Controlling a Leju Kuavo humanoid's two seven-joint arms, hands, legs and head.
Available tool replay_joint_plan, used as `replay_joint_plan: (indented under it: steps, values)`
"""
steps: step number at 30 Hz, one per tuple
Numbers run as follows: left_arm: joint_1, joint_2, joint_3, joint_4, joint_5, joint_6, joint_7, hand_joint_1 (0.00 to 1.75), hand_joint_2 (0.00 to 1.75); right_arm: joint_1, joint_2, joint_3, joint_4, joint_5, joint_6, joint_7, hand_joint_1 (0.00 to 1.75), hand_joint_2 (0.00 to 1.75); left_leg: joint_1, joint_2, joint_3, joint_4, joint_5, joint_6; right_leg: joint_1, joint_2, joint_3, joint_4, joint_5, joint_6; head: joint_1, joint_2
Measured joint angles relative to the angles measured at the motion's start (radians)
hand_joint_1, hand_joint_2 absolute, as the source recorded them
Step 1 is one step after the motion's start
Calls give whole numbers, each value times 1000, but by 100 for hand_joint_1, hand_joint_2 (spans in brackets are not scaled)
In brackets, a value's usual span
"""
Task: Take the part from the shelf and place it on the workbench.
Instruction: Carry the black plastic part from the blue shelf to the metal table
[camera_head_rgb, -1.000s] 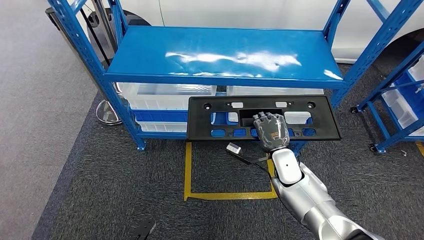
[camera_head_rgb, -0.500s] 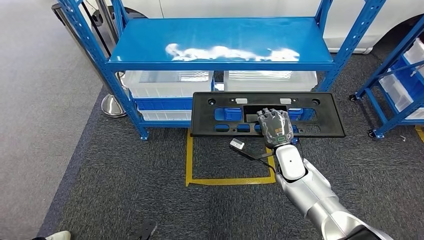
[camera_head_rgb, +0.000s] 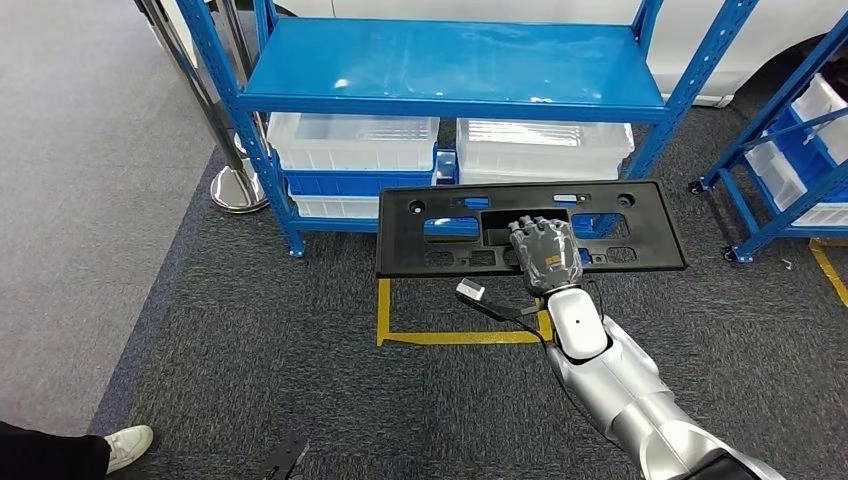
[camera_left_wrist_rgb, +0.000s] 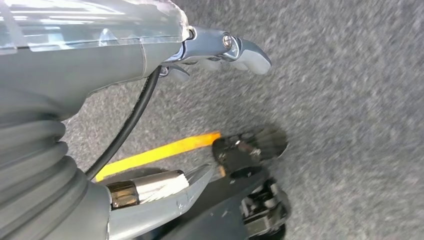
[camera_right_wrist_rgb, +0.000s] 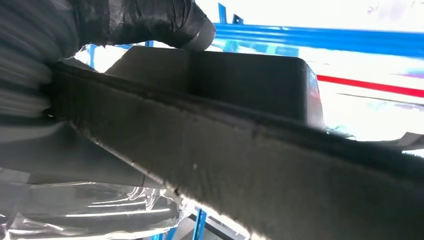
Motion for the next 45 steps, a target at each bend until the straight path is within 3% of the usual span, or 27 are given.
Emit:
replay_joint_plan:
  steps: [2,4,6,7,9,11,12,13,14,16,18,20,22,23,26,27,28,29,32,33,37,38,40,42,43,44,45]
  values:
    - [0,-1,0,0,-3,0,1,0,175,-4,0,-4,0,0,0,-3,169,175,-3,-2,-28,13,16,-9,3,1,108,-141,-10,-8,-1,0]
    - [2,-1,1,0,-4,1,1,0,175,-8,1,-9,0,0,-1,-5,169,175,-5,-3,-38,15,35,-20,9,3,157,-229,-41,-20,-1,0]
    - [5,0,2,0,-4,2,2,0,175,-8,1,-11,3,0,-1,-5,169,175,-3,-4,-43,9,51,-32,10,1,147,-240,-27,-35,0,0]
    - [8,0,3,0,-5,2,2,0,175,-8,1,-11,5,0,-1,-5,169,175,-1,-5,-51,15,40,-38,8,0,138,-242,-14,-44,0,0]
    - [14,0,6,0,-5,2,3,0,175,-8,1,-12,7,0,-1,-6,169,175,2,-8,-76,81,-43,-49,4,-3,111,-246,15,-59,-2,0]
    - [16,0,8,0,-6,2,2,0,175,-7,1,-13,8,0,-1,-6,169,175,5,-7,-104,207,-142,-58,5,-2,77,-246,39,-66,-4,0]
    - [16,0,8,0,-6,2,0,0,175,-6,1,-14,8,0,-1,-7,169,175,5,-7,-110,263,-159,-61,6,-2,60,-246,51,-66,-4,0]
    - [15,-1,8,0,-8,3,-2,0,175,-3,1,-15,9,0,-1,-7,169,175,6,-7,-104,297,-151,-62,7,-2,43,-245,62,-65,-4,0]
    - [15,-1,8,0,-10,4,-4,0,175,0,1,-16,9,0,-1,-7,169,175,6,-8,-84,300,-124,-60,9,-2,28,-245,74,-64,-4,0]
    - [15,0,8,0,-13,4,-5,0,175,4,1,-18,9,0,-1,-8,169,175,2,-8,3,212,-79,-46,11,-2,6,-244,95,-61,-4,0]
    - [11,1,9,0,-14,5,-6,0,175,5,0,-20,9,0,-1,-8,169,175,-5,-7,109,64,-102,-28,13,-3,-5,-243,112,-54,-4,0]
    - [9,2,9,0,-14,5,-7,0,175,6,0,-23,9,0,-1,-7,169,175,-11,-5,154,-15,-129,-15,12,-6,-8,-247,129,-41,-3,0]
    - [10,1,9,0,-15,3,-8,0,175,7,0,-25,9,0,-1,-7,169,175,-8,-3,152,-31,-112,0,11,-6,-13,-248,135,-27,-3,0]
    - [11,1,9,0,-16,3,-7,0,175,8,-1,-26,9,0,-1,-7,169,175,-6,0,149,-38,-100,8,12,-4,-23,-230,119,-22,-2,0]
    - [13,-1,9,0,-20,2,-5,0,175,13,-5,-30,11,0,-1,-7,169,175,-3,4,125,-40,-68,19,6,1,-90,-57,4,-10,0,0]
    - [15,-1,9,0,-21,1,-3,0,175,17,-5,-31,12,0,-1,-8,169,175,-2,4,113,-35,-62,18,3,1,-106,0,-25,-6,0,0]
    - [16,-2,9,0,-21,0,-1,0,175,22,-6,-32,13,0,-1,-9,169,175,-1,4,102,-29,-58,16,-1,1,-106,25,-35,-2,0,0]
    - [17,-2,9,0,-21,-1,0,0,175,24,-6,-32,14,0,-1,-10,169,175,0,4,89,-20,-55,14,-5,1,-86,12,-28,2,0,0]
    - [19,-4,9,0,-22,-2,0,0,175,23,-6,-37,15,0,-1,-12,169,175,3,3,52,18,-57,3,-12,0,26,-157,20,6,-1,0]
    - [19,-4,9,0,-23,-2,0,0,175,22,-6,-38,14,0,-1,-14,169,175,2,3,41,29,-57,-3,-11,1,45,-193,26,3,-1,0]
    - [21,-4,10,0,-23,-2,0,0,175,26,-6,-42,15,0,-2,-18,169,175,2,1,22,41,-53,-30,-7,3,36,-209,43,-25,-2,0]
    - [21,-4,10,0,-23,-2,0,0,175,25,-6,-42,15,0,-2,-18,169,175,4,0,15,55,-70,-36,-8,2,32,-213,50,-34,-3,0]
    - [21,-4,10,0,-24,-2,-1,0,175,23,-4,-42,15,0,-2,-18,169,175,7,-1,-15,139,-138,-45,-10,2,21,-220,64,-46,-5,0]
    - [21,-4,10,0,-24,-2,-1,0,175,26,-3,-43,15,0,-2,-19,169,175,8,-1,-53,262,-206,-51,-7,2,5,-222,75,-49,-6,0]
    - [21,-4,10,0,-24,-2,-1,0,175,28,-3,-43,15,0,-2,-21,169,175,8,-1,-58,297,-220,-51,-6,1,-3,-221,82,-48,-6,0]
    - [22,-4,10,0,-24,-2,-2,0,175,30,-3,-43,15,0,-2,-22,169,175,8,-1,-46,293,-215,-50,-5,2,-10,-221,88,-47,-6,0]
    - [22,-4,10,0,-25,-1,-2,0,175,31,-3,-43,15,0,-2,-24,169,175,8,-1,-13,250,-195,-47,-5,2,-16,-221,95,-45,-6,0]
